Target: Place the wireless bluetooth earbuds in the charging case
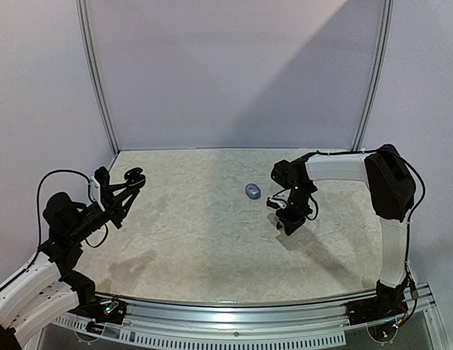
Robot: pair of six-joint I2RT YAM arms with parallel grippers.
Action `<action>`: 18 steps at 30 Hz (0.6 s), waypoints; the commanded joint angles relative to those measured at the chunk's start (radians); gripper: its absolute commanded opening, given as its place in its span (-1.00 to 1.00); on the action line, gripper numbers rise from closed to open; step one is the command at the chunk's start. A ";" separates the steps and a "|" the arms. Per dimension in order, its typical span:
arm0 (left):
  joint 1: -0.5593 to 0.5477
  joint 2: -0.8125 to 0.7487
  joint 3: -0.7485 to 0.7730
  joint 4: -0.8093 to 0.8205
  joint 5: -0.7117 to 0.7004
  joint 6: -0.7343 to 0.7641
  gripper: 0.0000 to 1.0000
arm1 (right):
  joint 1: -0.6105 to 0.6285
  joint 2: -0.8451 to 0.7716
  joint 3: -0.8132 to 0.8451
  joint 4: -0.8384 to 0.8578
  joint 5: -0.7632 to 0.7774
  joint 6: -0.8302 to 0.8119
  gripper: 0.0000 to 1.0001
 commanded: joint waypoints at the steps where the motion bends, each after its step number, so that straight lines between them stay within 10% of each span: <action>1: 0.014 0.007 -0.019 -0.019 0.008 0.005 -1.00 | -0.008 -0.043 0.047 -0.025 0.052 0.000 -1.00; 18: 0.014 0.007 -0.019 -0.024 0.007 0.014 -1.00 | -0.002 0.160 0.266 0.010 -0.041 -0.149 -1.00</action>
